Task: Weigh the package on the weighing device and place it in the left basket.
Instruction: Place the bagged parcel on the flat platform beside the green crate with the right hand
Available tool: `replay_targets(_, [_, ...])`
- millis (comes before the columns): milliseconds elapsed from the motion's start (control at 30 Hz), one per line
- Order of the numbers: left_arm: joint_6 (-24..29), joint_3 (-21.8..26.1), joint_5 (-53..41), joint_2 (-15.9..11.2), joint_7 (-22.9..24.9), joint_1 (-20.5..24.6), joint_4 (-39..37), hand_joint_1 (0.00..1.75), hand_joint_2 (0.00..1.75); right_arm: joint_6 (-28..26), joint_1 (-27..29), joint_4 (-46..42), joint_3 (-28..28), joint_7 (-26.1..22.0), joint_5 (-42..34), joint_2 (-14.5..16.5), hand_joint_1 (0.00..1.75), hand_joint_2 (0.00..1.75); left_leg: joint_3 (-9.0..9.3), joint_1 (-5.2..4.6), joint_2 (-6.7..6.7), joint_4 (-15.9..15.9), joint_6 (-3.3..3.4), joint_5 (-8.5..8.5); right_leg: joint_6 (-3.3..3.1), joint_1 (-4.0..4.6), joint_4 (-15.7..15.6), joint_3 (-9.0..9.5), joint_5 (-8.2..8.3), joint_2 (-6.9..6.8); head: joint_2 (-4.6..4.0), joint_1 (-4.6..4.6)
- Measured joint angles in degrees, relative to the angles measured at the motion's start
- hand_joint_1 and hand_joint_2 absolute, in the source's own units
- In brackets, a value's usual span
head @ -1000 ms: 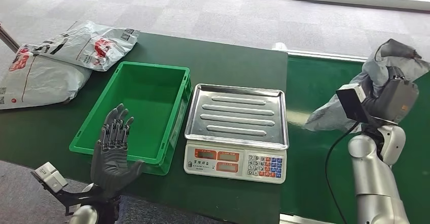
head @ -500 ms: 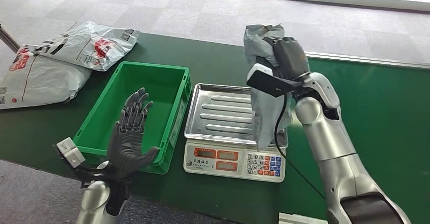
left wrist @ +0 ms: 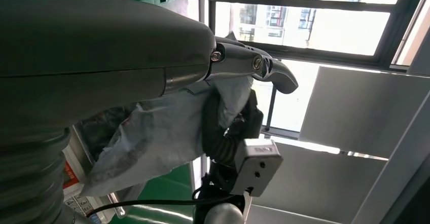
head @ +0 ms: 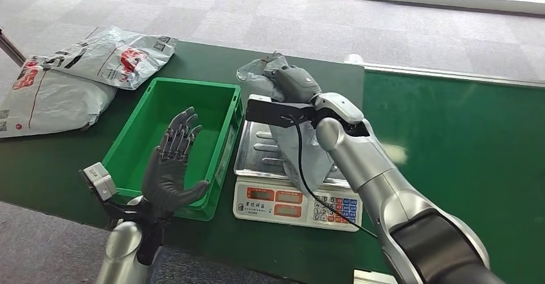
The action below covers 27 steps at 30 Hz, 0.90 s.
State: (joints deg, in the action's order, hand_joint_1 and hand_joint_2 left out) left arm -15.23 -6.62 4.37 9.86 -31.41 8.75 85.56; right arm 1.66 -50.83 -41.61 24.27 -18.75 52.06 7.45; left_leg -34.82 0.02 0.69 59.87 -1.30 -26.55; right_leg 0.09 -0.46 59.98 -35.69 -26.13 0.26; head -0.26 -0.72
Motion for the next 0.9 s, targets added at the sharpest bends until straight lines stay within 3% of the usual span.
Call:
replay_targets(100, [0.1,0.0,-0.1,0.0,0.0,0.3,-0.3,0.00,1.75,2.3,-0.5,4.6,1.0,-0.6,-1.0,2.1,0.00,1.75,0.00,0.03,0.00,0.0,-0.01,0.01,0.00,0.02,0.0,0.00,0.00,0.00,0.00,0.00])
replay_targets(233, [0.9,0.5,-0.1,-0.1,0.0,0.6,-0.5,0.00,1.75,6.9,-0.4,9.0,1.1,-4.9,-6.3,4.2,0.00,1.75,0.00,0.03,0.01,0.0,-0.01,0.01,0.00,0.02,0.0,0.00,0.00,0.00,0.00,0.00])
replay_targets(400, [1.3,1.0,-0.1,-0.2,0.0,0.8,-0.5,0.00,1.75,8.4,-0.4,11.3,1.1,-7.1,-9.0,5.4,0.00,1.75,-0.01,0.01,0.00,0.0,-0.01,0.00,0.00,0.00,0.0,0.00,0.00,0.01,0.00,-0.01])
replay_targets(533, [2.6,1.3,-0.3,-0.2,0.0,1.0,-0.6,0.00,1.75,7.1,-0.2,11.9,0.8,-9.0,-11.4,5.8,0.00,1.75,0.00,0.00,0.00,0.0,-0.01,0.01,-0.01,0.00,0.0,0.00,0.01,0.01,0.00,-0.01])
replay_targets(633, [8.1,1.6,-1.3,0.2,1.1,1.7,-0.7,0.00,1.75,1.7,0.9,10.1,-0.9,-12.2,-17.5,6.1,0.00,1.75,0.01,0.01,0.01,0.0,-0.01,0.02,-0.04,0.00,0.0,-0.01,0.04,0.00,0.00,0.00])
replay_targets(733, [15.0,1.6,-2.6,0.5,2.1,3.9,-1.2,0.00,1.75,-4.8,2.8,4.8,-4.1,-12.1,-24.5,6.2,0.00,0.44,0.01,0.01,0.02,0.0,-0.02,0.04,-0.06,0.01,0.0,-0.01,0.05,-0.02,0.00,-0.01])
replay_targets(767, [16.8,1.6,-3.0,0.5,2.3,4.9,-1.4,0.00,1.75,-6.4,3.3,2.6,-4.9,-11.5,-26.3,6.1,0.00,0.44,0.02,0.01,0.01,0.0,-0.03,0.04,-0.07,0.01,0.0,-0.01,0.06,-0.01,0.00,-0.01])
replay_targets(867, [20.4,1.5,-5.3,0.5,2.4,7.8,-2.6,0.00,1.75,-10.9,4.8,-3.6,-6.5,-10.5,-29.3,5.8,0.00,1.75,0.05,0.01,-0.04,0.0,-0.03,0.05,-0.12,0.01,0.0,-0.04,0.10,0.02,0.00,0.00])
replay_targets(900, [21.4,1.3,-6.4,0.4,2.4,8.8,-3.3,0.00,1.75,-12.6,5.3,-5.8,-7.0,-10.3,-30.1,5.5,0.00,1.75,0.06,0.01,-0.03,0.0,-0.03,0.05,-0.12,0.01,0.0,-0.05,0.10,0.01,0.00,0.00])
